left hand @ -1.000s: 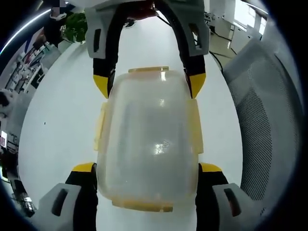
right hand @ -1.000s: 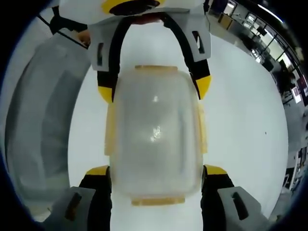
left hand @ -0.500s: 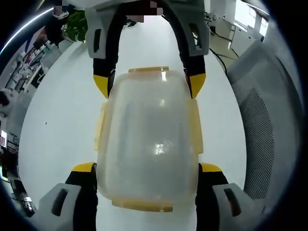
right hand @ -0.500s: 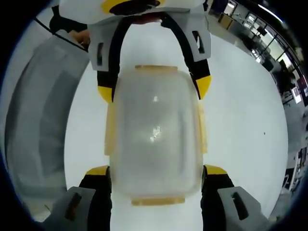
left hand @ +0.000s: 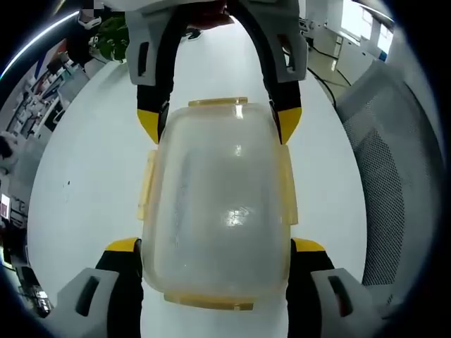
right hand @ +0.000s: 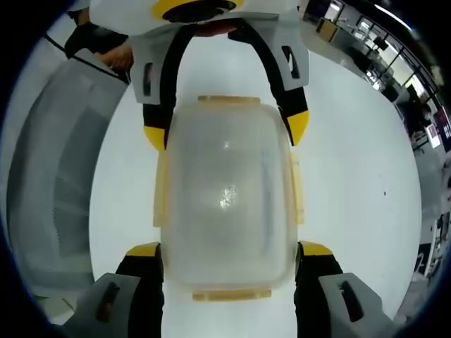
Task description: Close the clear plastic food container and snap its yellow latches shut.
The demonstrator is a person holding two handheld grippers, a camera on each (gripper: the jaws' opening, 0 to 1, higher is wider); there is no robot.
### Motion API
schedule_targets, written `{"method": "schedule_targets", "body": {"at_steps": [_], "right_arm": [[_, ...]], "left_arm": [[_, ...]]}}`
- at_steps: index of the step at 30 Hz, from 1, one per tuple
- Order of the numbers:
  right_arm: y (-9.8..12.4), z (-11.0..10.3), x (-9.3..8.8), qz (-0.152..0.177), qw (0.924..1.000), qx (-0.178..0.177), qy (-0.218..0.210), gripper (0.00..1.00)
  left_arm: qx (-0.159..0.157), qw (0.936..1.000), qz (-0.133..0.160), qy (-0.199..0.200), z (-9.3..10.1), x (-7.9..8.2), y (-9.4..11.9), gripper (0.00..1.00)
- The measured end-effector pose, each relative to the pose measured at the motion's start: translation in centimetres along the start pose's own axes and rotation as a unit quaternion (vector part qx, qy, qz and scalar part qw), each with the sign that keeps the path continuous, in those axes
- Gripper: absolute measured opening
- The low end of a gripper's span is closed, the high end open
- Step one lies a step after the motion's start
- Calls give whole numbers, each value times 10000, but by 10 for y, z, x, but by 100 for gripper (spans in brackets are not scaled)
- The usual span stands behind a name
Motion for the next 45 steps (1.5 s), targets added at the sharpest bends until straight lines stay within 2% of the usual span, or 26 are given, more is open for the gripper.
{"method": "schedule_targets", "body": {"at_steps": [25,40,42,43,44,45], "right_arm": [[-2,18,5,21,9999,-56,-127,76],[-3,18,4,-26,9999,-92,-90,77],[-3,18,4,-29,9999,-102,-73,78],[-2,18,4,-13,9999,-129,-81,78],[-1,18,4,8,9998,-159,-96,78],[-1,18,2,84,9996,-265,-84,81]], "left_arm": [[-58,9999,39,-95,-20,-6,1,85],[27,9999,82,-119,-18,-5,-1,86],[139,9991,29,-391,-18,-8,-2,87],[135,9991,40,-406,-16,-9,-2,88],[164,9993,77,-331,-16,-8,-1,89],[199,9996,220,30,-15,-7,1,91]]}}
Point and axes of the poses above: the point that each gripper's makers call its tool centre point, and the gripper's own axes: y roughly backward along the fingers, z roughly to its right, x roughly out of its top, the point moved 4 cm from there along y, roughly backward along the fingers, and after that the axes turned 6 degrees about z, right-handed, at the moved point
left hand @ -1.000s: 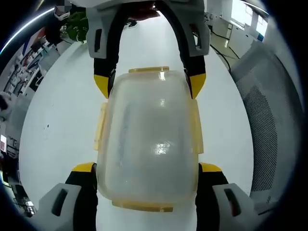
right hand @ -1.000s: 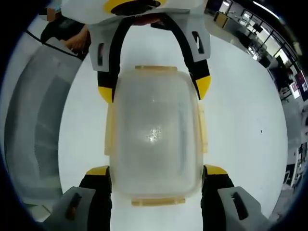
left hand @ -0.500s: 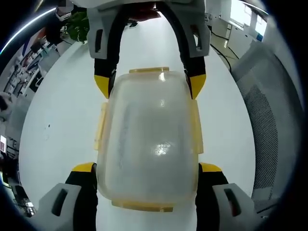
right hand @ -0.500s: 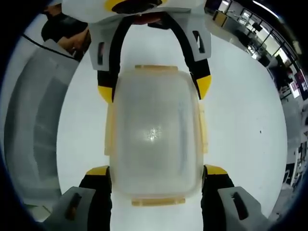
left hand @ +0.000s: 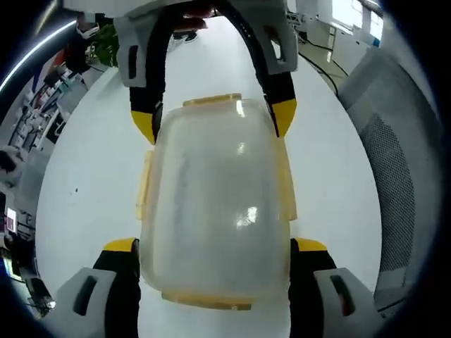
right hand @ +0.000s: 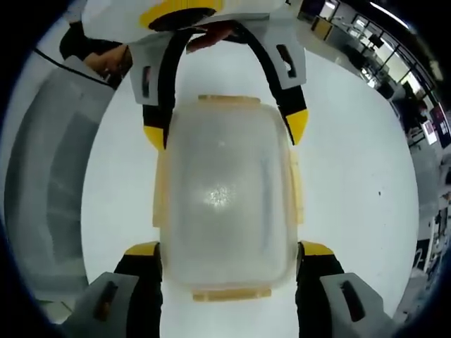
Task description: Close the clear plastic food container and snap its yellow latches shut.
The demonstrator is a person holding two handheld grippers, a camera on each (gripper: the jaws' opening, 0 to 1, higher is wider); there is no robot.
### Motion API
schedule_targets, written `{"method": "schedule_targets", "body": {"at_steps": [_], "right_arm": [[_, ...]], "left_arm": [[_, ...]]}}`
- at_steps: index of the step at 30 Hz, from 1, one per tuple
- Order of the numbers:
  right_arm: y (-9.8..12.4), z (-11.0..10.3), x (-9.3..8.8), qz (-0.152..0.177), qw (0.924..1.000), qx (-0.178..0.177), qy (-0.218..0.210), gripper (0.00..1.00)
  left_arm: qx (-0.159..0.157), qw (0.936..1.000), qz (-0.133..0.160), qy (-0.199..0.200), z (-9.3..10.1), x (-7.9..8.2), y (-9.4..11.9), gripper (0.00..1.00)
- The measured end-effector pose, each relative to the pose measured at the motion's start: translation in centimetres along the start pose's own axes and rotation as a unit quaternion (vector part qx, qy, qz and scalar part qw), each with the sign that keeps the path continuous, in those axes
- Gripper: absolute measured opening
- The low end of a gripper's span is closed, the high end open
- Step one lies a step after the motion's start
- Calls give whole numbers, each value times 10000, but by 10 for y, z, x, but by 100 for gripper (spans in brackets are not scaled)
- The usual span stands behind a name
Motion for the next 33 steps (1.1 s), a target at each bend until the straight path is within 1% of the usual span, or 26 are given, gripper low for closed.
{"method": "schedule_targets", "body": {"at_steps": [1,2,3,4,7,8,9,13,17,21,22,24,28,30,33], "right_arm": [[1,1,-3,-49,9999,-69,88,83],[2,3,-5,-80,9996,-219,170,86],[3,1,-6,-53,9996,-213,160,86],[4,0,-7,-8,9997,-222,100,86],[6,-2,-3,272,9991,-292,-115,86],[7,-3,-3,290,9990,-315,-143,86],[7,-3,-3,313,9988,-339,-148,86],[7,-6,-3,349,9985,-398,-159,86],[11,-8,-5,467,9972,-526,-268,86],[13,-11,-7,556,9960,-557,-418,86],[15,-11,-9,588,9951,-636,-468,86],[17,-12,-10,670,9937,-676,-591,86],[22,-14,-14,688,9925,-802,-614,85],[24,-15,-16,727,9912,-877,-672,85],[27,-17,-19,786,9894,-958,-755,85]], "left_arm": [[14,9999,72,152,0,0,2,92],[126,9996,80,223,-4,-2,6,92],[163,9996,82,207,-4,-3,7,91],[239,9994,83,253,-5,-6,9,91],[279,9989,77,368,-3,-12,11,90],[295,9978,74,586,-2,-15,12,90],[298,9971,102,694,-2,-16,12,90],[423,9962,168,748,-3,-16,15,89],[401,9957,224,808,1,-15,19,89],[452,9951,253,846,2,-15,22,89],[477,9943,285,906,3,-15,23,89],[486,9936,322,967,4,-15,24,89],[520,9923,413,1043,8,-15,25,89],[600,9917,434,1054,8,-16,27,90],[639,9897,503,1180,9,-19,30,90]]}}
Point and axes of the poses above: the point that each gripper's makers call its tool centre point, and the gripper's own axes: y roughly backward along the fingers, z roughly to its right, x roughly out of its top, the point moved 4 cm from there along y, roughly backward along the fingers, and after that the axes turned 6 degrees about z, right-handed, at the moved point
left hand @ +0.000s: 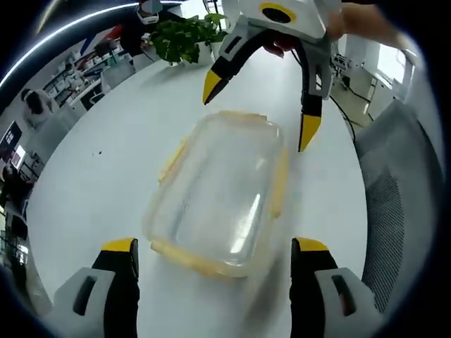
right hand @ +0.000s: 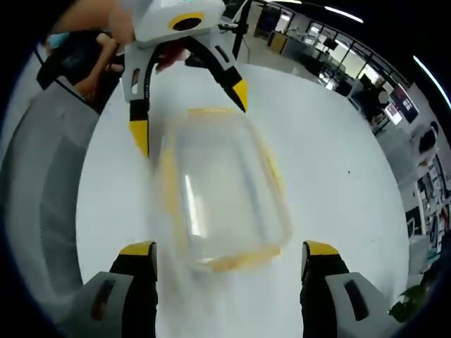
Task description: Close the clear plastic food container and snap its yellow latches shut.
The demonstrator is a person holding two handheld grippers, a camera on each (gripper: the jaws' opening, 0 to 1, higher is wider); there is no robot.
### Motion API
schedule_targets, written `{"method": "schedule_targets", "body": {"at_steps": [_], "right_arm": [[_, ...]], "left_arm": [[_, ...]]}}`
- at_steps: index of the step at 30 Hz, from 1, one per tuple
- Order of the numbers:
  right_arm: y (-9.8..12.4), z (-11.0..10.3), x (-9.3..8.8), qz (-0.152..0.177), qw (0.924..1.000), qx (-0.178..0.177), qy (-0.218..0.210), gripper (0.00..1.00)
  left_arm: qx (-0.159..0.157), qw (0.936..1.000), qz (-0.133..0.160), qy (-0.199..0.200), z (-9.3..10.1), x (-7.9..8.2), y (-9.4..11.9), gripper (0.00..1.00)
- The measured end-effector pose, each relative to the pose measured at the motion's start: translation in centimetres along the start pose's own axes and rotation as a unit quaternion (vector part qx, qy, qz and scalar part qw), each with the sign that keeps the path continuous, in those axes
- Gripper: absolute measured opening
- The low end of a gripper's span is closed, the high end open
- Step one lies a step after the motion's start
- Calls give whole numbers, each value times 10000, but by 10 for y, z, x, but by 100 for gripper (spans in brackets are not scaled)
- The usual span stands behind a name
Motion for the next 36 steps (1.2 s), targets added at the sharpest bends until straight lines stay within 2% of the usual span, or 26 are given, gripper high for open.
{"method": "schedule_targets", "body": {"at_steps": [10,22,25,27,36], "right_arm": [[6,-7,-8,129,9991,-182,-348,85],[16,-15,-13,483,9942,-525,-801,85],[20,-17,-15,561,9936,-583,-791,84],[25,-18,-17,580,9923,-608,-911,84],[35,-22,-21,755,9883,-735,-1102,83]], "left_arm": [[100,9999,83,55,7,-7,10,90],[344,9981,409,300,14,-7,20,90],[402,9973,487,387,16,-10,21,89],[423,9965,482,546,19,-14,21,87],[367,9961,485,632,33,-22,25,87]]}}
Point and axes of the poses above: the point that each gripper's makers call its tool centre point, and the gripper's own axes: y roughly backward along the fingers, z roughly to its right, x roughly out of its top, the point moved 4 cm from there along y, roughly backward along the fingers, and after that the axes turned 6 degrees about z, right-handed, at the moved point
